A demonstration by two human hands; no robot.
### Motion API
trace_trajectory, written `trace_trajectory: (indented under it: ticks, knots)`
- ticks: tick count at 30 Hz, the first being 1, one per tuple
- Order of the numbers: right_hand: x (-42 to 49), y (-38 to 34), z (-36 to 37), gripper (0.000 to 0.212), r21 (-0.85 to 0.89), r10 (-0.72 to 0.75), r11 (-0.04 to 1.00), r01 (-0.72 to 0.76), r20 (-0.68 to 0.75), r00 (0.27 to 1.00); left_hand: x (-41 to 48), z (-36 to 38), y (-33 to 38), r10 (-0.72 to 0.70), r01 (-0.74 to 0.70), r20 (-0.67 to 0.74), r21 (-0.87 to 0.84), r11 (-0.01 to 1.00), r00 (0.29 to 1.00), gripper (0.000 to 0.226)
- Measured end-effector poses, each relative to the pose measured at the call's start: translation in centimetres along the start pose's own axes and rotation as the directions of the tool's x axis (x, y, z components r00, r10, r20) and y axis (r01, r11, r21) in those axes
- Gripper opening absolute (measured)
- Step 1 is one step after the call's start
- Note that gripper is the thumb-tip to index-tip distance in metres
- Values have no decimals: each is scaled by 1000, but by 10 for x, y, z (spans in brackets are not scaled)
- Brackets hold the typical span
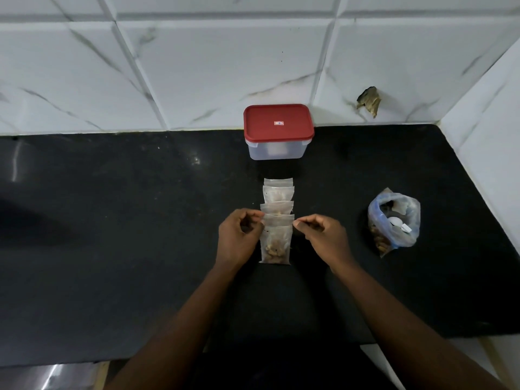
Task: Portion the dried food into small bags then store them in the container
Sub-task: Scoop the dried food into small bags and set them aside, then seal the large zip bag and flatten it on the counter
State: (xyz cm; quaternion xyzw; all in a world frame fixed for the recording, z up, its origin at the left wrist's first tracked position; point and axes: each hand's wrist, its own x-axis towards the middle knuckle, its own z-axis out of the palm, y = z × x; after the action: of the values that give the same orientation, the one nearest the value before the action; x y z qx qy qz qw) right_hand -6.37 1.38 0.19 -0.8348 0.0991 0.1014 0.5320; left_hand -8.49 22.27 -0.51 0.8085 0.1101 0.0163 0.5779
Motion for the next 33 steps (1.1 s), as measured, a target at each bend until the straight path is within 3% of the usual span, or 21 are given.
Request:
trace_trajectory:
  ticks: [5, 9, 14, 19, 24, 33]
  knots:
    - [-1, -4, -22, 6, -56, -65, 996, 66, 21, 998, 4, 19, 21, 134, -136, 46, 59, 989, 990, 14]
    - [0, -6, -51, 9, -91, -91, 992, 89, -19, 996, 7, 46, 40, 150, -157, 137, 45, 987, 979, 14]
    - [0, 5, -98, 10, -187, -172, 973, 136, -190, 967, 15, 91, 63, 110, -119, 270, 16, 993, 957, 10]
    - [5, 30, -152, 19, -381, -322, 908, 177, -359, 876, 22, 139, 79, 80, -135, 383, 118, 984, 920, 11]
    - [9, 57, -180, 37, -401, -223, 913, 72, -346, 911, 26, 182, 86, 4, -98, 466, 177, 979, 885, 16]
    - [10, 78, -192, 20, -306, -194, 946, 111, -257, 947, 23, 229, 89, -35, -53, 475, 171, 984, 879, 16]
